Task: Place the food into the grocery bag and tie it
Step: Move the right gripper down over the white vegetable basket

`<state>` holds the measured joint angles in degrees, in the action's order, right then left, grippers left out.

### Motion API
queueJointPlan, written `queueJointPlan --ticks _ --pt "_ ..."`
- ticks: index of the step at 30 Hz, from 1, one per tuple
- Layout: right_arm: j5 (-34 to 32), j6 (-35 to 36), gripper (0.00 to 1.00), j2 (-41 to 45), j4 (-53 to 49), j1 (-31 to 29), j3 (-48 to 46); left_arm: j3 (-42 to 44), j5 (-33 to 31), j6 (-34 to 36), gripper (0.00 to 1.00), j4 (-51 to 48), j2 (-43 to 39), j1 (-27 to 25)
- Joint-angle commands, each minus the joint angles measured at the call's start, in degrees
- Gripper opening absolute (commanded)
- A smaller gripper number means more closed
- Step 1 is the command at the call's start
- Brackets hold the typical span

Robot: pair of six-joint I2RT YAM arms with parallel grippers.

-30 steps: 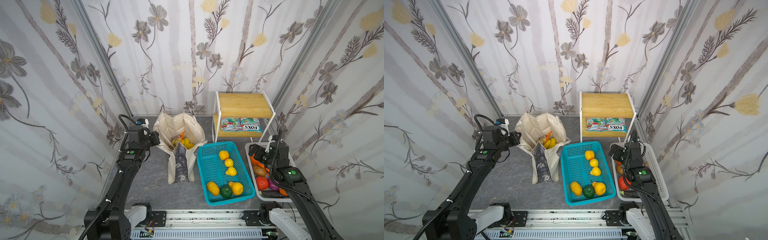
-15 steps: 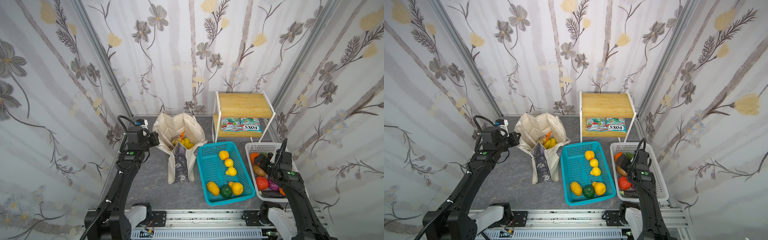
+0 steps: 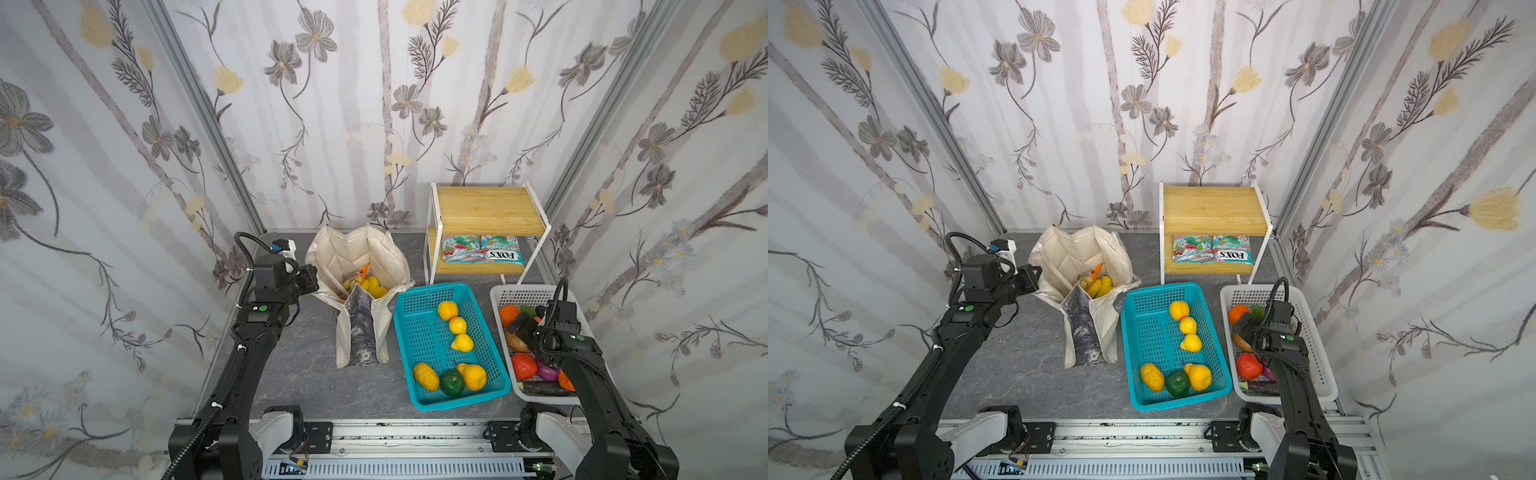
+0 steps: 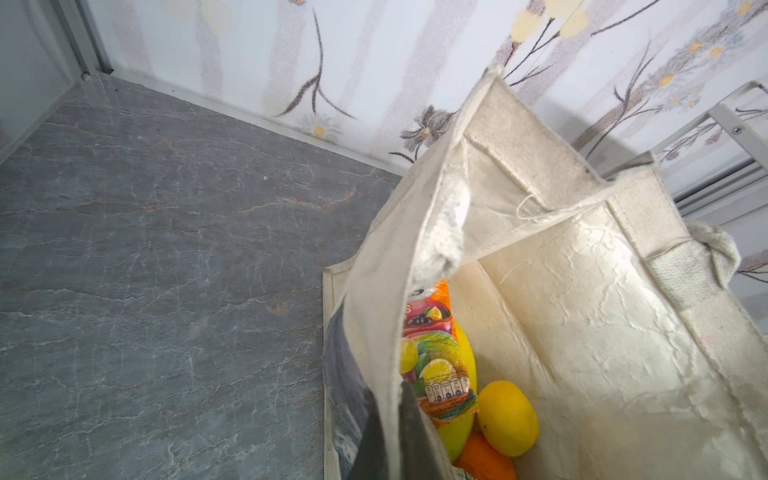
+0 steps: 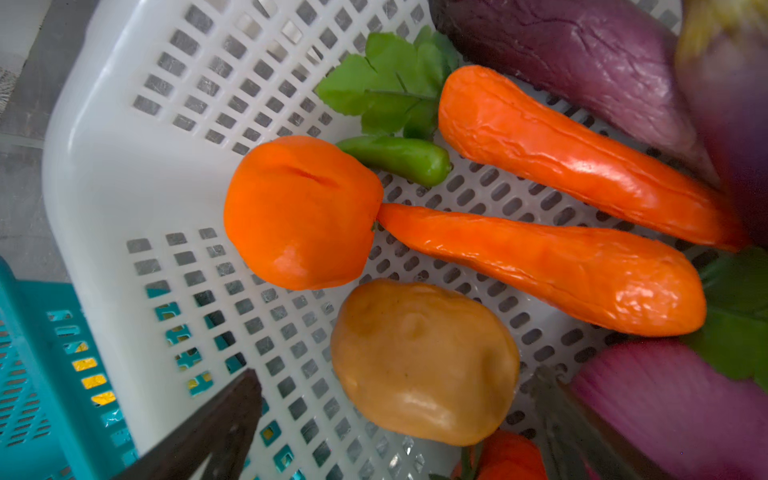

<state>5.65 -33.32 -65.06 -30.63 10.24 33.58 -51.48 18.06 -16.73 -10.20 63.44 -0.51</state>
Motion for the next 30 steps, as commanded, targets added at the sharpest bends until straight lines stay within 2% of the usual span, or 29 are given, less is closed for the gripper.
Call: queueJointPlan --ticks 1,16,23,30 --pt "-1.4 -0.5 1.00 -0.8 1.4 0.0 0.4 0.3 0.5 -0.1 0.00 0.1 -0.4 0.1" --pt "0.3 -0.9 0.99 -7.8 7.5 0.0 0.6 0.9 0.0 0.0 0.00 0.1 -1.4 0.3" --pt "4.3 -2.2 0.95 -9.8 11.1 0.0 -0.3 1.1 -0.3 0.3 0.00 0.1 -1.7 0.4" --pt "4.8 -2.5 0.87 -10.2 13.5 0.0 -1.6 1.1 -0.3 0.4 0.00 0.1 -1.8 0.5"
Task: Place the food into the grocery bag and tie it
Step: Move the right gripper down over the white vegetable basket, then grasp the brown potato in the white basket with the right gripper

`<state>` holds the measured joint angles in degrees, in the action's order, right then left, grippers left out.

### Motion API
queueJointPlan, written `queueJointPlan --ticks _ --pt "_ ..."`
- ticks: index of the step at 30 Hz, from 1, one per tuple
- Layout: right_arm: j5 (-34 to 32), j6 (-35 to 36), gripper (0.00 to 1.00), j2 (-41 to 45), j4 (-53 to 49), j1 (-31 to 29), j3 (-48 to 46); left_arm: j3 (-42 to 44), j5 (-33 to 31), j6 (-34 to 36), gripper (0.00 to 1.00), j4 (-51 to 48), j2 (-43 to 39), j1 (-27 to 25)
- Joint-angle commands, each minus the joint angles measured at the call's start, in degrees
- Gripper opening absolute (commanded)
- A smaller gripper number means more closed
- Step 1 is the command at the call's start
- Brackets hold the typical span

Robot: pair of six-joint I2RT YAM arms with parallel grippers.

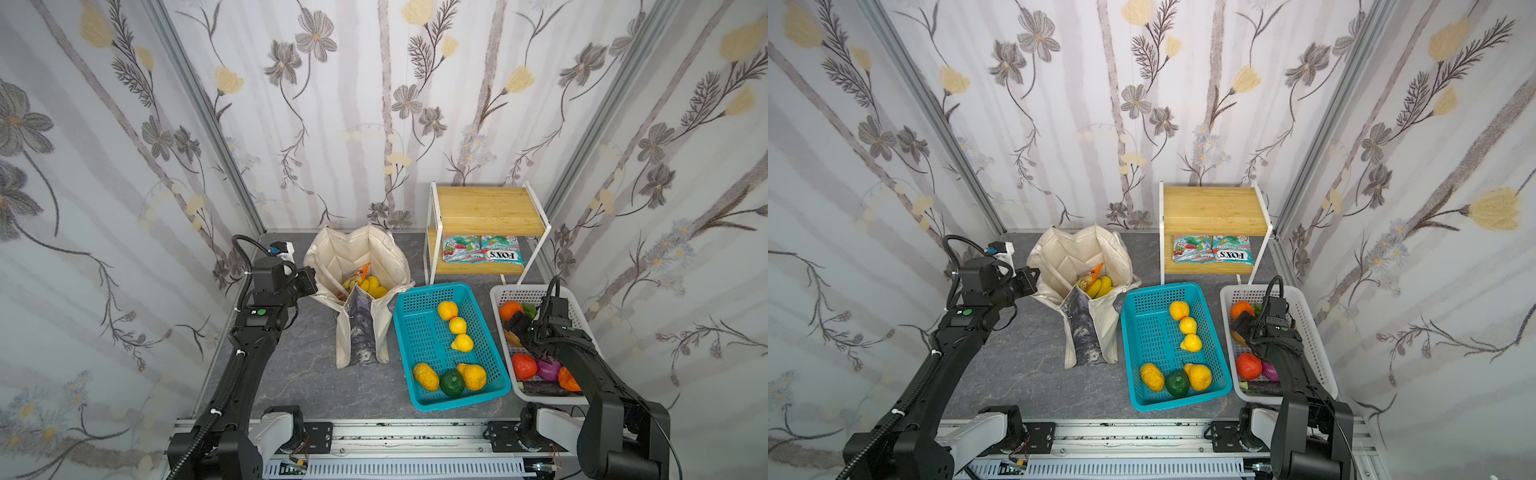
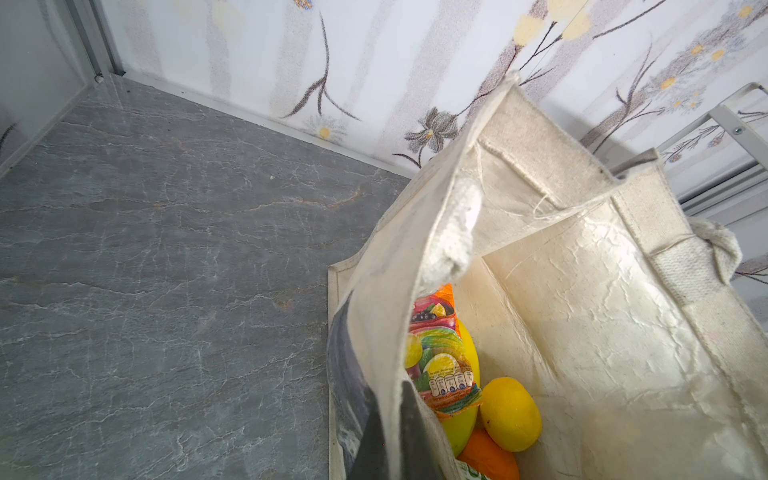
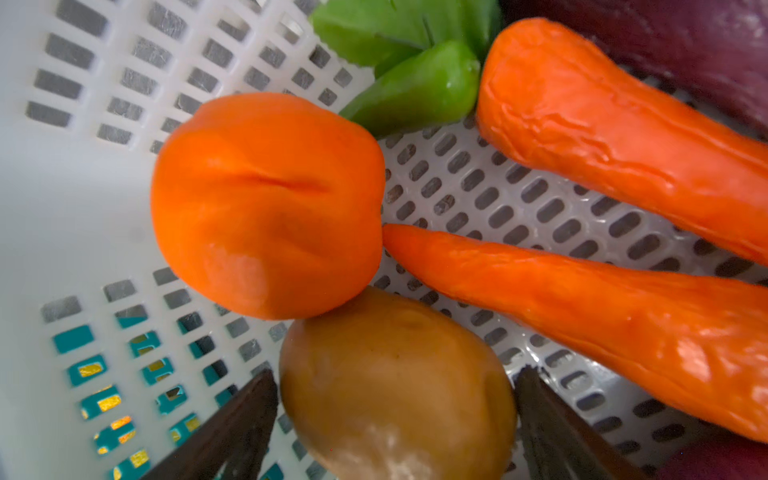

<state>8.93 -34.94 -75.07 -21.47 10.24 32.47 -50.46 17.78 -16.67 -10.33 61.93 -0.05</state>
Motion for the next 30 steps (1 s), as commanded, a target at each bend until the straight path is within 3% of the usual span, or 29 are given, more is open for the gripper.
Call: queueJointPlan --ticks 1,8,13,23,30 --pt "1.5 -1.1 0.86 -0.3 4.6 0.0 -0.7 0.1 -0.1 0.3 0.00 0.3 -0.3 0.1" --pt "-0.6 -0.7 0.90 -2.2 5.3 0.3 -0.8 0.2 -0.2 0.4 0.00 0.2 -0.6 0.1" --pt "0.4 -1.2 0.83 -2.4 6.4 0.2 -0.8 0.3 -0.5 0.5 0.00 0.2 -0.6 0.1" --pt "-0.1 -0.5 0.73 8.1 4.9 0.3 -0.2 0.3 -1.3 0.4 0.00 0.2 -0.9 0.2" --pt "3.0 -0.1 0.73 14.6 4.5 0.2 0.2 0.2 -1.1 0.2 0.00 0.2 -0.7 0.3"
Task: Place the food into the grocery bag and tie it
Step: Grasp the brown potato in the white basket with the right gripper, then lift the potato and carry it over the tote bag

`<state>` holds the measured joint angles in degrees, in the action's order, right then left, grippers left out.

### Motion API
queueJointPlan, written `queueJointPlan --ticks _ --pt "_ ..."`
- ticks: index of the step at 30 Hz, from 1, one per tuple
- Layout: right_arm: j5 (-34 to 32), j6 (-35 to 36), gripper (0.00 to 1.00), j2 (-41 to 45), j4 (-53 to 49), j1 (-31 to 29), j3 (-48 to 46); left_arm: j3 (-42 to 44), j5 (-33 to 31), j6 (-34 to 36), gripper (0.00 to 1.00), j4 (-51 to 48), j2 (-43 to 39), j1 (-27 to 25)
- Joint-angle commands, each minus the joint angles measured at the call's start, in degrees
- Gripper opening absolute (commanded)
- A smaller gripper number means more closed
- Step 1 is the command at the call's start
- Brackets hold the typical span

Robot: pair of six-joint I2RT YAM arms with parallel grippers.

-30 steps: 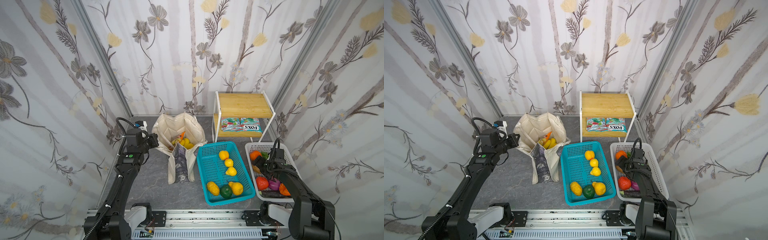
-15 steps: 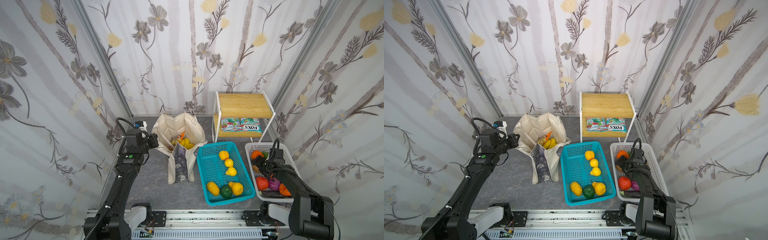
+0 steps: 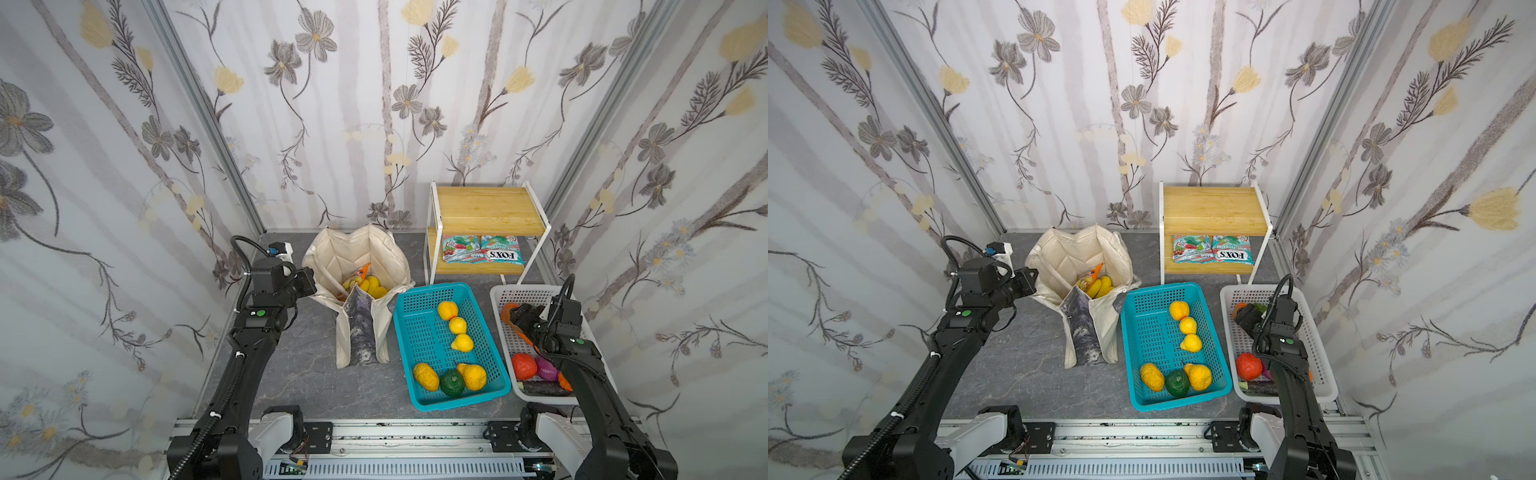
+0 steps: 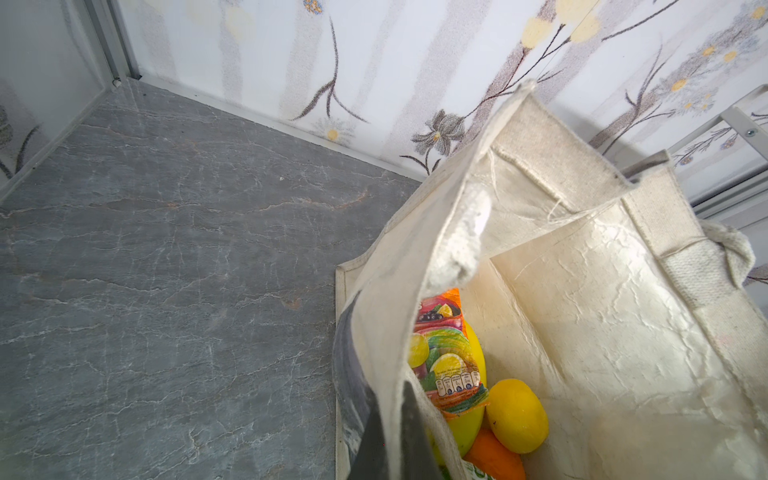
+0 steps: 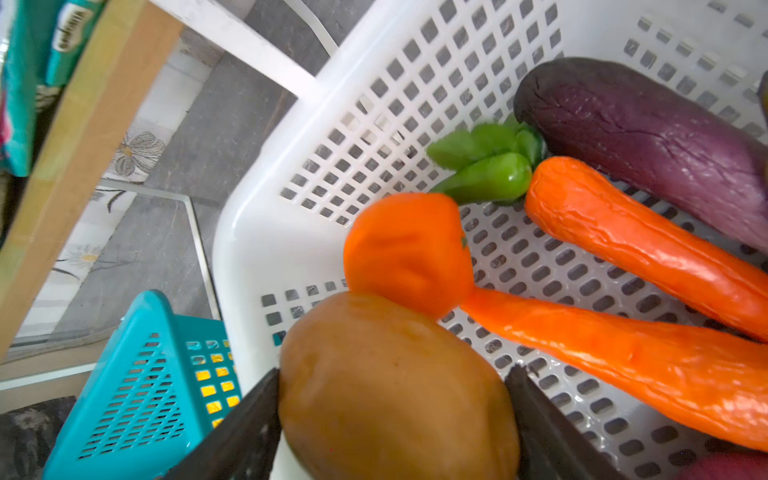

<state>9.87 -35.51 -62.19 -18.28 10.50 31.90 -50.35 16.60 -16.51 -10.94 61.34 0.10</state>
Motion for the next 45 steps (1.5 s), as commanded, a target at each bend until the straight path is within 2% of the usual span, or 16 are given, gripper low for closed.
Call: queueJointPlan --ticks 1,7,13,21,25,29,31,34,40,45 --pt "3.2 1.1 0.73 2.6 1.5 0.0 0.8 0.1 0.1 0.0 0.00 0.8 -0.1 0.1" --pt "9.4 2.1 0.74 8.8 5.3 0.0 2.1 0.1 0.2 -0.1 0.00 0.8 0.1 0.1" --pt "14.3 0.6 0.71 10.7 7.4 -1.9 5.5 0.0 0.4 -0.2 0.00 0.8 0.2 0.1" --pt "9.2 -3.0 0.69 9.5 17.3 -16.7 13.3 -0.1 0.7 -0.3 0.00 0.8 -0.1 0.2" --pt "6.0 -2.7 0.69 2.8 22.4 -27.0 19.3 0.0 0.8 -0.3 0.00 0.8 -0.1 0.2" --pt "0.3 2.8 0.69 -6.8 23.4 -37.7 28.2 -0.1 1.2 -0.2 0.00 0.8 -0.1 0.2" --pt "0.1 4.1 0.69 -12.3 24.4 -41.5 33.0 0.0 1.4 -0.3 0.00 0.9 -0.2 0.2" --pt "1.9 5.5 0.69 -19.8 25.9 -45.8 39.6 0.0 1.3 -0.3 0.00 1.0 -0.6 0.2" --pt "-0.5 7.2 0.69 -33.0 25.5 -52.8 51.0 0.1 2.0 -0.3 0.00 1.4 -0.5 0.2" --pt "-1.5 9.7 0.68 -43.4 19.1 -55.5 60.8 0.4 2.2 -0.4 0.00 1.6 -0.4 0.2"
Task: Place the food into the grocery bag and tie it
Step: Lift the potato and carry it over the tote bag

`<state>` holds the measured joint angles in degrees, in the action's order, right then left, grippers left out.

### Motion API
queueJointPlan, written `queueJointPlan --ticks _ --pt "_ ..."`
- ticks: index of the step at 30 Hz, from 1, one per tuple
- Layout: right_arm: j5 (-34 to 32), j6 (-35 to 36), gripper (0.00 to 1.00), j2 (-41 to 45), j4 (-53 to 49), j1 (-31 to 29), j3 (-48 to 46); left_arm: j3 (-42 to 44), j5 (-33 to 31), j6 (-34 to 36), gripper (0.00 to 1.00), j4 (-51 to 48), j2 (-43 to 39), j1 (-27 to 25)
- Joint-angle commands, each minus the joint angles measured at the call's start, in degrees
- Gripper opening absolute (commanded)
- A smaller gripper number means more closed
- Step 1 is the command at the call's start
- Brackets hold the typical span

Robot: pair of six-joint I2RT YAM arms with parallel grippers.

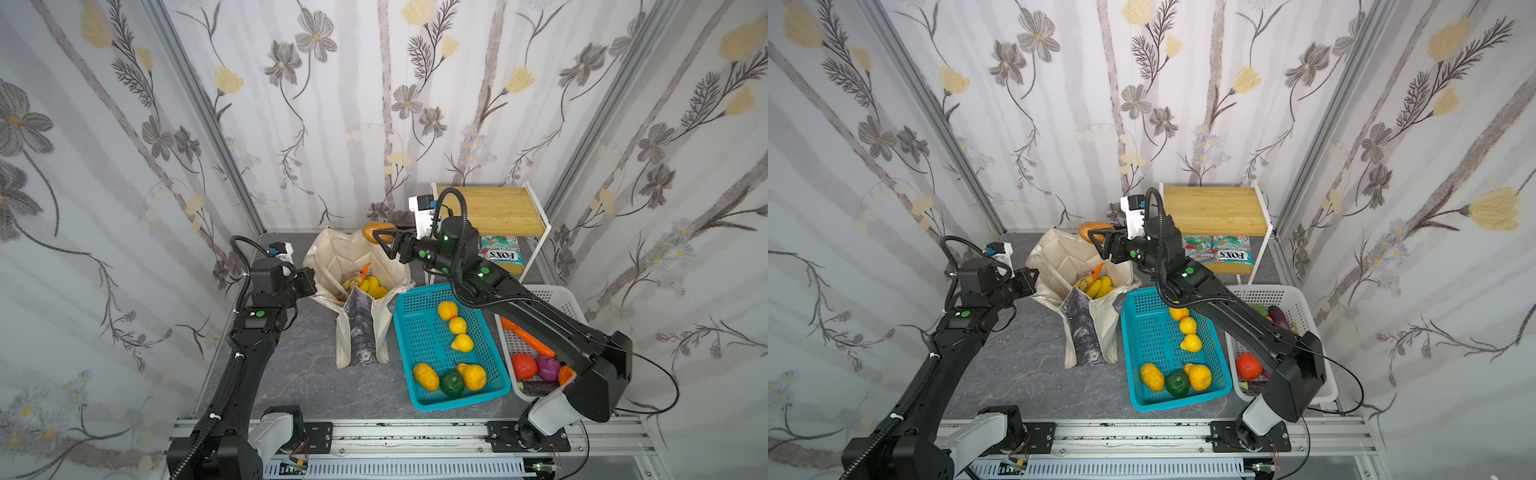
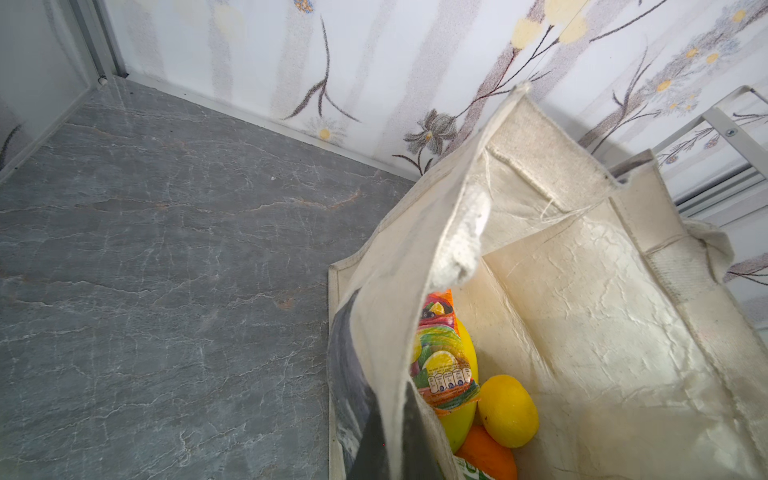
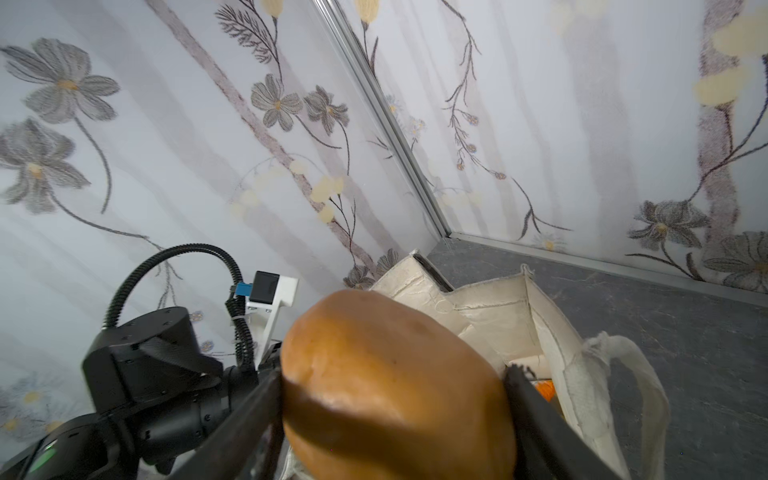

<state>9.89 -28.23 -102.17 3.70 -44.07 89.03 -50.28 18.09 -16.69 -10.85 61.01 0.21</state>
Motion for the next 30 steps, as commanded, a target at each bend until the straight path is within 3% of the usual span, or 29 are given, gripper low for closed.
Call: queueJointPlan --ticks 1,9,13,24,30 --pt "-1.9 3.5 0.69 -5.3 -4.3 -1.5 5.4 0.4 0.8 -0.3 0.00 1.6 0.0 0.1" --pt "-12.3 11.5 0.70 -19.0 -18.9 -7.0 19.5 0.4 1.3 -0.5 0.00 2.1 0.8 0.1" --pt "-17.9 12.9 0.71 -22.7 -21.9 -8.0 20.9 0.5 1.4 -0.6 0.00 2.1 1.1 0.1" --pt "-20.3 13.3 0.74 -32.6 -28.4 -8.1 26.0 0.5 1.4 -0.6 0.00 2.2 1.4 0.1" --pt "-20.4 12.6 0.79 -33.7 -29.5 -8.1 26.2 0.6 1.4 -0.8 0.00 2.2 1.5 0.0"
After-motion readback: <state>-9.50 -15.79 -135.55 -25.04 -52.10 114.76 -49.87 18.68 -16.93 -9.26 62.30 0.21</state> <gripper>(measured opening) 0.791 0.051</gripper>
